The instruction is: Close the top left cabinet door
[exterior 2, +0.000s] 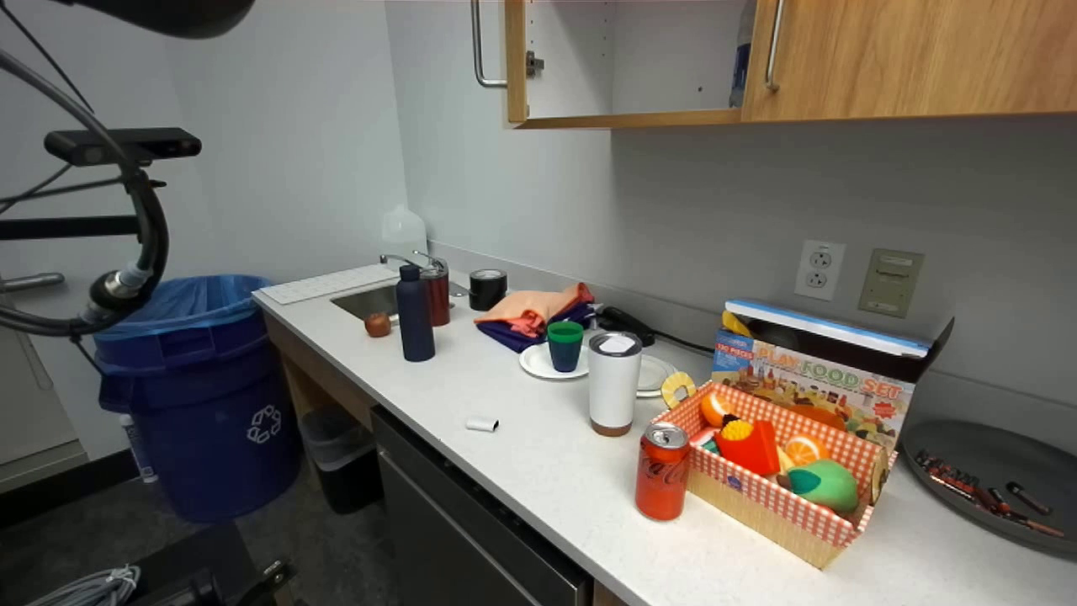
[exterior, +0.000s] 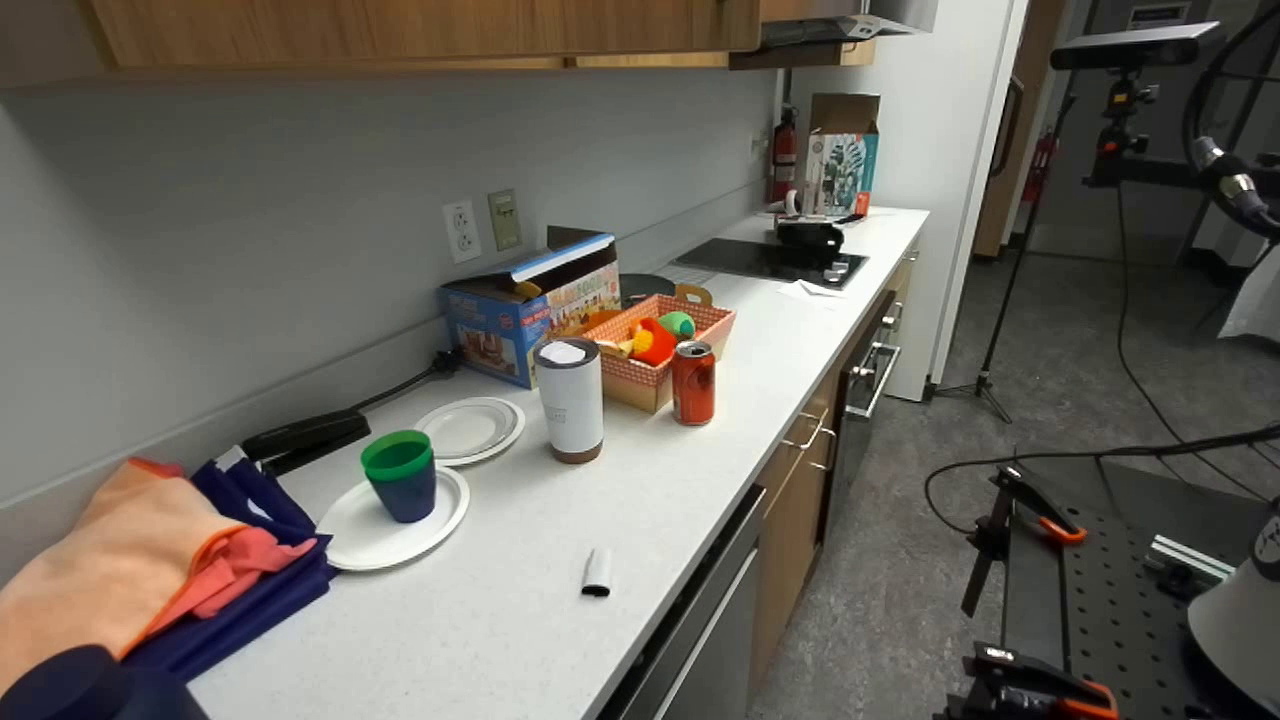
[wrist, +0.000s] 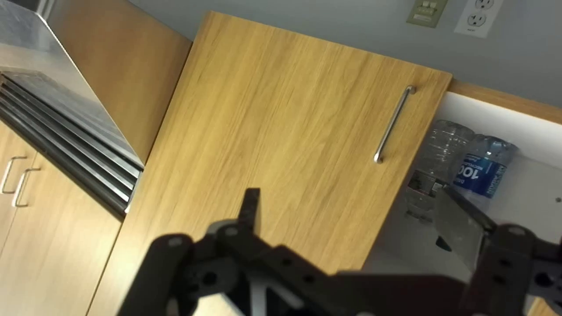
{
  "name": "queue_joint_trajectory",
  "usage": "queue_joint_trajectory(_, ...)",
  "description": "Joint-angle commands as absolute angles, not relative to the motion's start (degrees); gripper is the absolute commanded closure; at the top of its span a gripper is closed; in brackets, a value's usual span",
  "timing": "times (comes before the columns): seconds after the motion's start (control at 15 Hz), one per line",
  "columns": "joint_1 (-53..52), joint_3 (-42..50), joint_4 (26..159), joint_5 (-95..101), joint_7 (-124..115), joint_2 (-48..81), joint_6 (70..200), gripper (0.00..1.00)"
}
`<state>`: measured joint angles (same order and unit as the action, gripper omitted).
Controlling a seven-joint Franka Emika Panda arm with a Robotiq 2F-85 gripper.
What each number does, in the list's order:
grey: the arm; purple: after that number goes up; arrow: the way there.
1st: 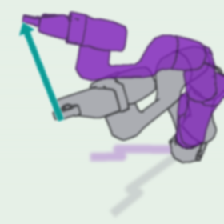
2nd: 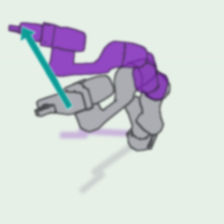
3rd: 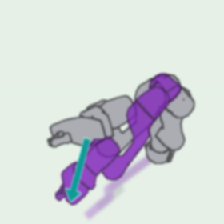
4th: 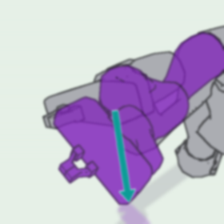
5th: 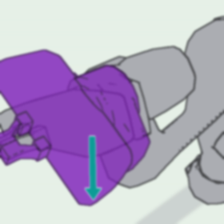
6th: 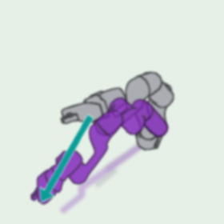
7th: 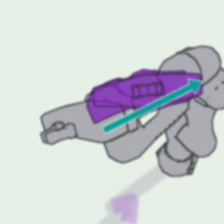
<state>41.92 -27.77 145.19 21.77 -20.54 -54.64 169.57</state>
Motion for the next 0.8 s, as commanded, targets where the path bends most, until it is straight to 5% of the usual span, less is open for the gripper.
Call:
queue_joint_trajectory(0.0,38.8,-26.7,142.7,18.4,-16.8,-53.8,162.2,0.0)
queue_joint_trajectory(0.73,17.2,-15.6,135.7,18.8,-10.6,-53.7,141.3,0.0)
